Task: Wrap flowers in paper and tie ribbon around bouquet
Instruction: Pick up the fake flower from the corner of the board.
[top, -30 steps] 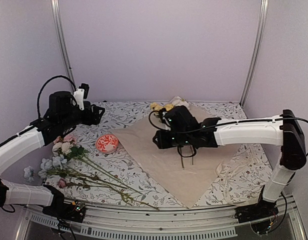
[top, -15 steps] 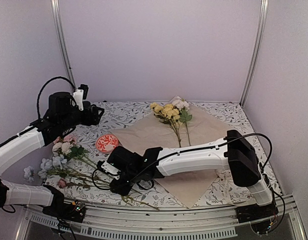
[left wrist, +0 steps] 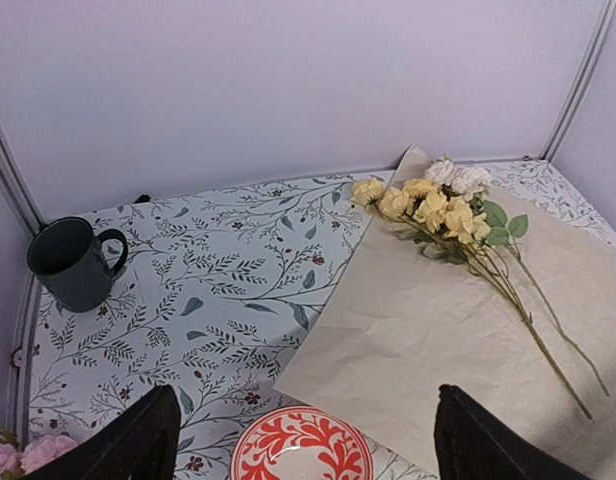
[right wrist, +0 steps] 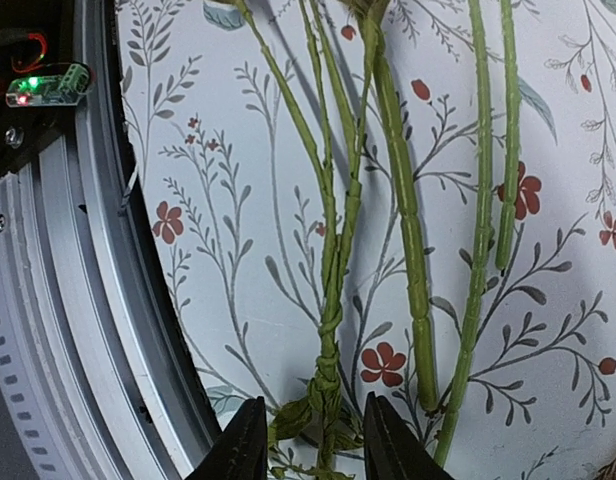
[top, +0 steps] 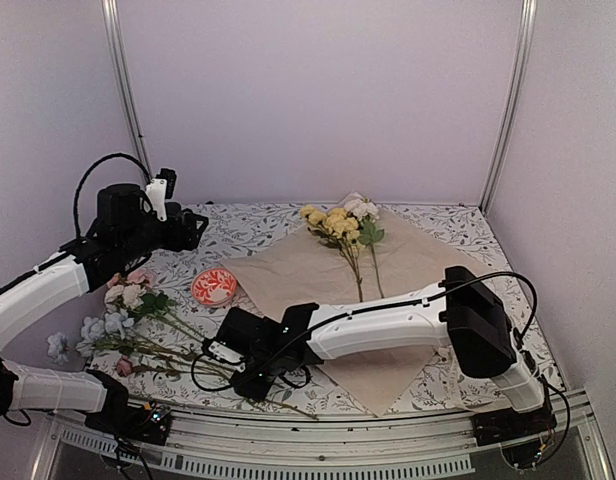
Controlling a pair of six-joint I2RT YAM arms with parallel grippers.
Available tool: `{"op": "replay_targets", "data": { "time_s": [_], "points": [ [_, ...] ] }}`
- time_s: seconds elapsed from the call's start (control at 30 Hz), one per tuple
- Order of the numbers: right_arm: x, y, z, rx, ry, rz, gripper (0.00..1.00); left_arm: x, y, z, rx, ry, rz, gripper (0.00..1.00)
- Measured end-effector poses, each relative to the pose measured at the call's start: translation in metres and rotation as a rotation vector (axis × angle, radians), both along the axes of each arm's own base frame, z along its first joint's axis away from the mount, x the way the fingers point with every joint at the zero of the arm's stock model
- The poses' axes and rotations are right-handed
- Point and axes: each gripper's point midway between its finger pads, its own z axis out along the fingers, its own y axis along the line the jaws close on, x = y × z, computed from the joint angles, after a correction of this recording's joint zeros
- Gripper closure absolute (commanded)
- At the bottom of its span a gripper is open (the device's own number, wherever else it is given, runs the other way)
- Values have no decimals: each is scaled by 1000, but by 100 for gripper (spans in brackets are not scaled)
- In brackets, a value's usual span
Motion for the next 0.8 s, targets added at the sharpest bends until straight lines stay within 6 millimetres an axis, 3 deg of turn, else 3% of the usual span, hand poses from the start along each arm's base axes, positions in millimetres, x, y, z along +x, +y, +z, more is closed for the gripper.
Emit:
{"op": "replay_targets", "data": {
  "time_s": [0.13, 0.23, 0.33, 0.37, 0.67, 0.8],
  "points": [
    [-2, -1, -18, -34, 3, 0, 67, 0, 0, 0, 0, 0, 1, 12],
    [-2, 4, -19, -30, -4, -5, 74, 0, 0, 0, -1, 1, -1, 12],
    [0, 6, -19, -29, -19, -11, 98, 0, -1, -1, -2, 4, -5, 12],
    [1, 6, -19, -30, -22, -14, 100, 0, -1, -1, -3, 4, -8, 12],
    [-2, 8, -18, -19, -7, -2, 100, 1, 0, -3, -6, 12, -7, 13],
    [-6, 8, -7, 18, 19, 22, 100, 3, 3, -5, -9, 17, 5, 13]
  ]
}}
